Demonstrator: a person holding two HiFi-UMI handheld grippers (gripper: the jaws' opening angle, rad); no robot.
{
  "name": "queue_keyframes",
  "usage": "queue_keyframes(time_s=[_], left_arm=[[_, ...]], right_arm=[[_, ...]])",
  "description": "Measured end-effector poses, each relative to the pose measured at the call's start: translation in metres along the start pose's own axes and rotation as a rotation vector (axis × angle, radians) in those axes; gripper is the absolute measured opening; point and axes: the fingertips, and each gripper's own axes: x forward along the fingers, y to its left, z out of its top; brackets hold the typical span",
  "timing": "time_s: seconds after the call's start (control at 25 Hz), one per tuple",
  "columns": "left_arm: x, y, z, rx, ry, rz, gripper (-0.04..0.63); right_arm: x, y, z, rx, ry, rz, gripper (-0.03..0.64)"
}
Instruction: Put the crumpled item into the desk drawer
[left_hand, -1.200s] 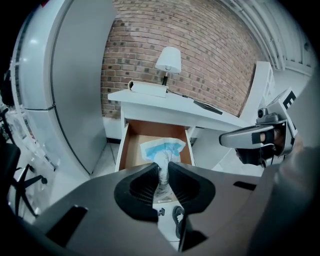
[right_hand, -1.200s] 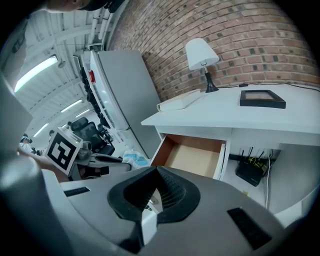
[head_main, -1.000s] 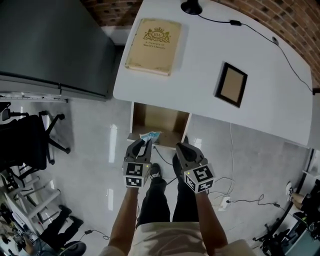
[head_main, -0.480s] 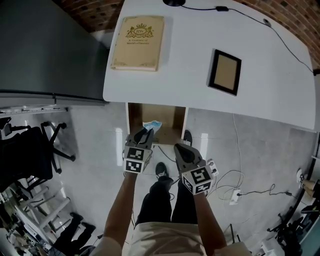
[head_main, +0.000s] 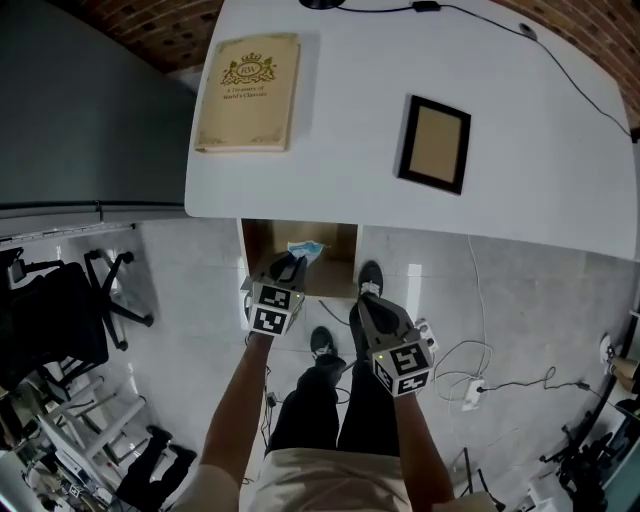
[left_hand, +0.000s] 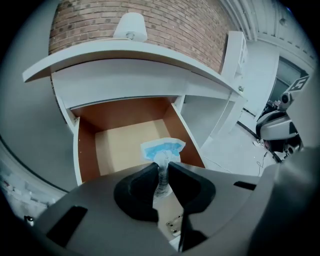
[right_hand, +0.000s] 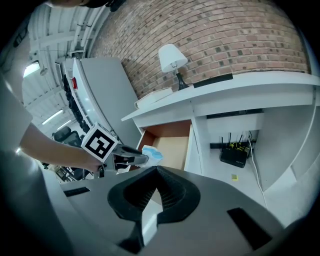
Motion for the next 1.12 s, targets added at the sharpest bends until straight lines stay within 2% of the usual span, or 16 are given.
queue_keyframes(time_s=[0.24,0.36,0.52,0.68,0.96,1.12], left_arm=[[0.032,0.002,-0.006,-0.075,0.034,0.016,0.072],[0.042,0.001,-0.007,-0.068,0.065,0.006,0.074],[0.052,0.012,-0.006,-0.041,0.099,0.039,0.074],[0.070,0.005,-0.013,-0.048,0.115,-0.014,0.074],[0.083,0.005,-0.024,-0.077,0.129,-0.009,0.074],[0.089,0.007,-0.033,-0.058,0.152,-0.016,0.074]], right_arm=[[0.002,-0.019,0.001,-0.016,0.015,0.012,0.025],[0.000,-0.025,0.003,-0.027,0.025,0.016,0.025],[-0.005,-0.036,0.006,-0.035,0.034,0.013,0.025],[-0.005,-0.045,0.005,-0.038,0.042,0.009,0.025],[-0.002,-0.044,-0.003,-0.035,0.051,0.026,0.025],[0.005,-0.040,-0.008,-0.040,0.059,0.046,0.025]])
